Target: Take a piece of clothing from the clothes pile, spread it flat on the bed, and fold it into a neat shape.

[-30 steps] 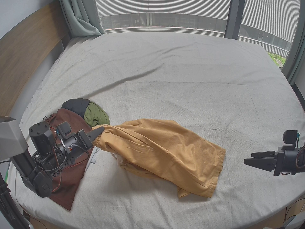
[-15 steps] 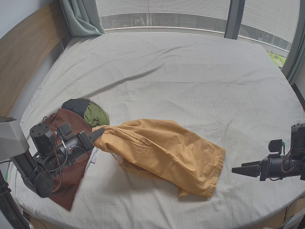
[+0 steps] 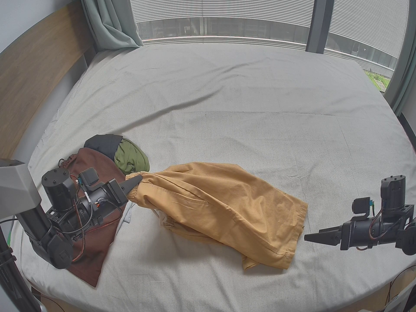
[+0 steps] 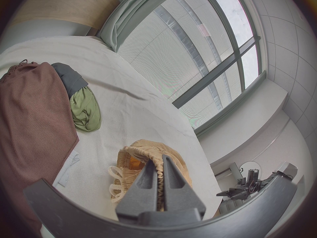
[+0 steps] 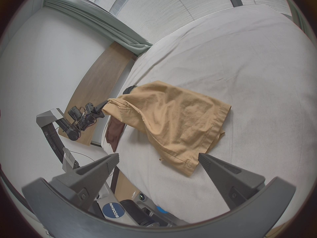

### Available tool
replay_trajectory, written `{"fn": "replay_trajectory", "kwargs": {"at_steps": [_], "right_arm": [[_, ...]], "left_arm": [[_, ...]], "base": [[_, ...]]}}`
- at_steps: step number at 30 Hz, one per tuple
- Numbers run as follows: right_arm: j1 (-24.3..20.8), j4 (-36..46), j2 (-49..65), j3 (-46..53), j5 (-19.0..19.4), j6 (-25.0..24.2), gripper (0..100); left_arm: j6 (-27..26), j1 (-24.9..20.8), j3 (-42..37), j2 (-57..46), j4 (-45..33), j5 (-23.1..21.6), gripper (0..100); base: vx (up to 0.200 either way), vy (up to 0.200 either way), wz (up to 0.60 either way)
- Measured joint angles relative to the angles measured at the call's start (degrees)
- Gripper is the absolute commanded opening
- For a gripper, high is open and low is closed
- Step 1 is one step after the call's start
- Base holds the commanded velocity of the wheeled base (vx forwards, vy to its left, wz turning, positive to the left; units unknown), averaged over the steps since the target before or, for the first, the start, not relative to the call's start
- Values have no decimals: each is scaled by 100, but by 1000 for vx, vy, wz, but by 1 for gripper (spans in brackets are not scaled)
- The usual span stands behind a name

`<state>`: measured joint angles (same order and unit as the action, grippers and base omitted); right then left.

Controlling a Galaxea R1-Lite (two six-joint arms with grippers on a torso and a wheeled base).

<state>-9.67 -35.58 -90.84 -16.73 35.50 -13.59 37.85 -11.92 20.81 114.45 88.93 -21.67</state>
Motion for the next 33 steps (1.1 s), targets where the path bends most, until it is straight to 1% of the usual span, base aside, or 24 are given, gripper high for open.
{"fn": "replay_trajectory", "kwargs": {"at_steps": [12,17,24,33], "right_arm": [[-77,-812,-940,273,24,-20,100],[-100,-1280,-1301,422,33,-17,100],[-160,-2176,-1960,588,29,-74,100],[-262,-2767,-2671,675,18,-176,100]], "left_arm": [[0,10,5,33,0,4,0],[0,16,7,38,0,4,0],[0,11,9,49,0,6,0],[0,16,9,99,0,6,0]], "base": [[0,0,0],[0,0,0],[0,0,0],[0,0,0]]}}
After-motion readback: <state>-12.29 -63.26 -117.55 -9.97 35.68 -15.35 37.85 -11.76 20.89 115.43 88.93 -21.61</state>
